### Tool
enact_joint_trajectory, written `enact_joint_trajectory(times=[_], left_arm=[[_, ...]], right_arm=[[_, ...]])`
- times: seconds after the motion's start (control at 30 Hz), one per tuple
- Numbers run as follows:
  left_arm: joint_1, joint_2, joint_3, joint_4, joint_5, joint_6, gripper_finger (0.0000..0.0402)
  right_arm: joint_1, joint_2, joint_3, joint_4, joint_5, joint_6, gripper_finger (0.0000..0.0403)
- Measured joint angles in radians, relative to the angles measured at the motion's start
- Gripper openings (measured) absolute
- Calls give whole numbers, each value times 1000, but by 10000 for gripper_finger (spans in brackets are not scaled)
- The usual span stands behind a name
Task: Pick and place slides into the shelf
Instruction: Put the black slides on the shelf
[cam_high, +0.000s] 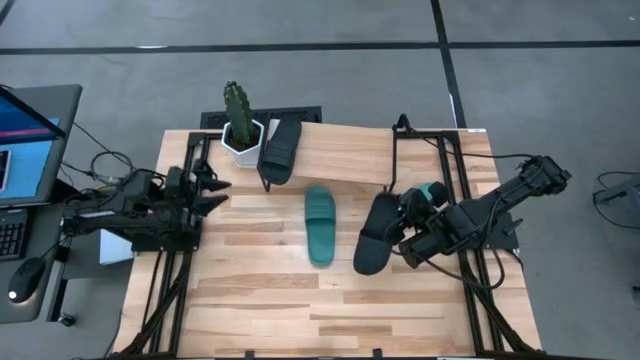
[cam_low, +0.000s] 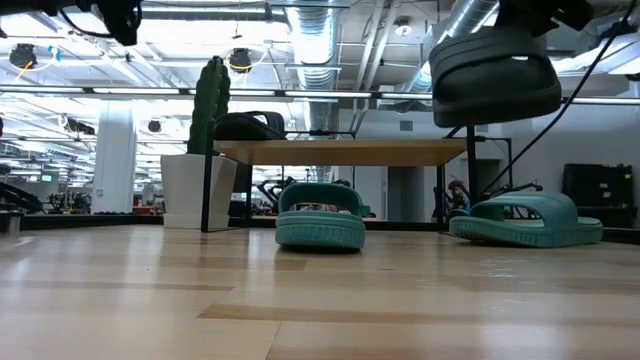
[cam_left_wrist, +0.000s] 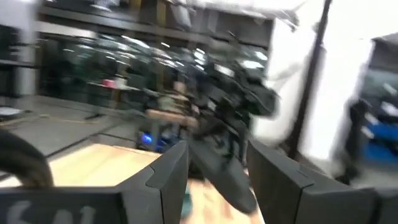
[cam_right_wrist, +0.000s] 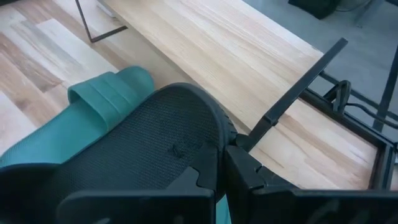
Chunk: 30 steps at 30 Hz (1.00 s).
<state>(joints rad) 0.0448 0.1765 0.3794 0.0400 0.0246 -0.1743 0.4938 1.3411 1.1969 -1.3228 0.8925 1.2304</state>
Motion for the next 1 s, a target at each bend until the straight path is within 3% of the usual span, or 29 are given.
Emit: enact_joint_trajectory(times=[0.17, 0.33, 0.53, 0.8, 0.87, 1.0], left_arm=[[-4, 126, -12, -15, 218, 123, 151], [-78, 314, -13, 69, 225, 233, 151], [-241, 552, -13, 359, 221, 407, 151], [-452, 845, -13, 647, 89, 878, 151], [-494, 918, -11, 717, 9, 1007, 151], [-556, 1056, 26, 809, -256, 1214, 151]], right_arm=[[0, 0, 0, 0, 0, -1, 0], [0, -6, 0, 0, 0, -8, 0], [-15, -16, 0, -1, 0, -16, 0], [-47, -16, 0, 18, -1, -42, 0], [-56, -16, 0, 33, -1, -60, 0], [-76, -22, 10, 47, -2, -73, 0]])
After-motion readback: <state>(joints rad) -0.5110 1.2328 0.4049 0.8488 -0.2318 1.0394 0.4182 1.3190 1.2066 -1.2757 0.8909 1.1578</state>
